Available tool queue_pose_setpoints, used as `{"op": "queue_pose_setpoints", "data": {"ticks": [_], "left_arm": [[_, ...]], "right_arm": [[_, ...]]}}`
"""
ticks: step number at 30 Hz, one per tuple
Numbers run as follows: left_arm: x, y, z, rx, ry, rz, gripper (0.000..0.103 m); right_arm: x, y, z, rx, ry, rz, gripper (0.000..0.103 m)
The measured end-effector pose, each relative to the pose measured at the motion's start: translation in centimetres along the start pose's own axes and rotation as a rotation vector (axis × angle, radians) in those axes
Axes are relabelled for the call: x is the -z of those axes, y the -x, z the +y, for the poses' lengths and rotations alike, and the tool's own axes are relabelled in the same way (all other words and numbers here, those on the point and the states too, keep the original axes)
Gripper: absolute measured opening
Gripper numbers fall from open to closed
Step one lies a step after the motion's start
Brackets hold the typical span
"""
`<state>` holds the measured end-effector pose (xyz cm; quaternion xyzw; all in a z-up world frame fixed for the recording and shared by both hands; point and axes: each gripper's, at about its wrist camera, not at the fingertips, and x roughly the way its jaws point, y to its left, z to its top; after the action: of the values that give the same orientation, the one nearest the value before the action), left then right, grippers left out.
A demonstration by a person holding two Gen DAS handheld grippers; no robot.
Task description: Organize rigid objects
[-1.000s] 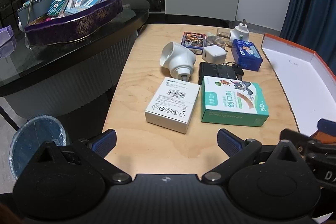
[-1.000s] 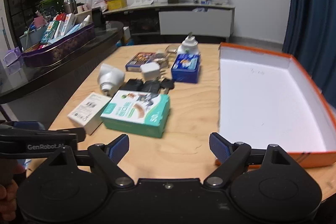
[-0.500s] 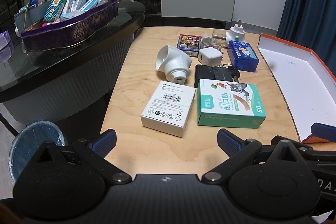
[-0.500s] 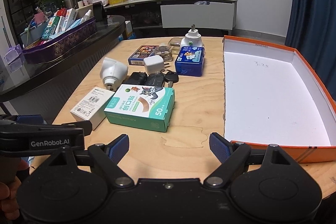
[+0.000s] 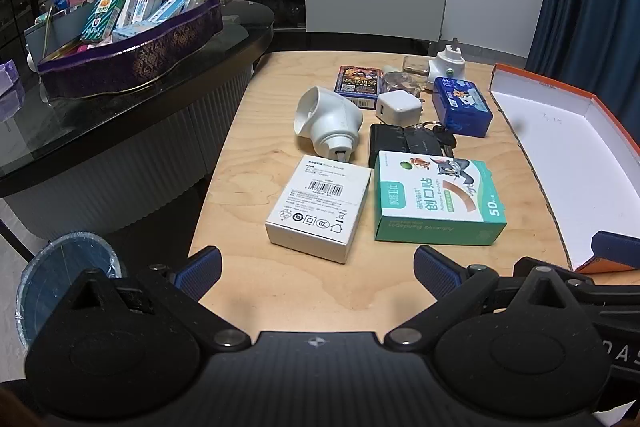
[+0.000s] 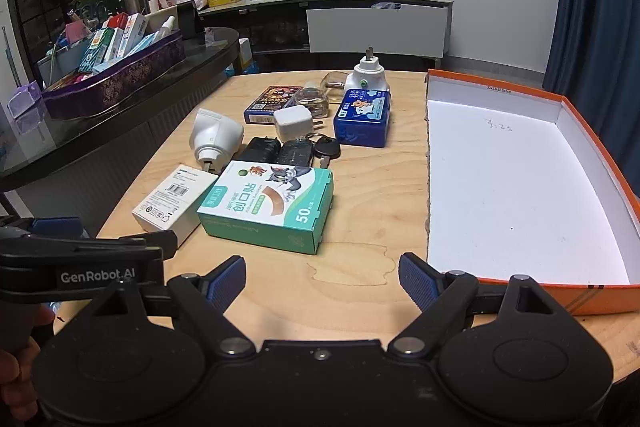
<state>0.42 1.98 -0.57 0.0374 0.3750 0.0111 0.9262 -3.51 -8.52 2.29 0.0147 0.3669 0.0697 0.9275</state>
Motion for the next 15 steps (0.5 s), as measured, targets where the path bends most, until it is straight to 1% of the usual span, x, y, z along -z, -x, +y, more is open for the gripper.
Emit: {"op": "queue_pose_setpoints", "data": {"ticks": [7, 15], "left_arm": [[0.08, -0.25, 0.06, 0.026, 0.024, 0.027, 0.103], [0.09, -0.26, 0.05, 0.026, 0.024, 0.026, 0.103]], "right_arm": [[0.0, -0.15, -0.01, -0.001, 0.002, 0.003, 0.098], [0.0, -0.3, -0.07, -0.003, 0.004, 0.004, 0.098]]}}
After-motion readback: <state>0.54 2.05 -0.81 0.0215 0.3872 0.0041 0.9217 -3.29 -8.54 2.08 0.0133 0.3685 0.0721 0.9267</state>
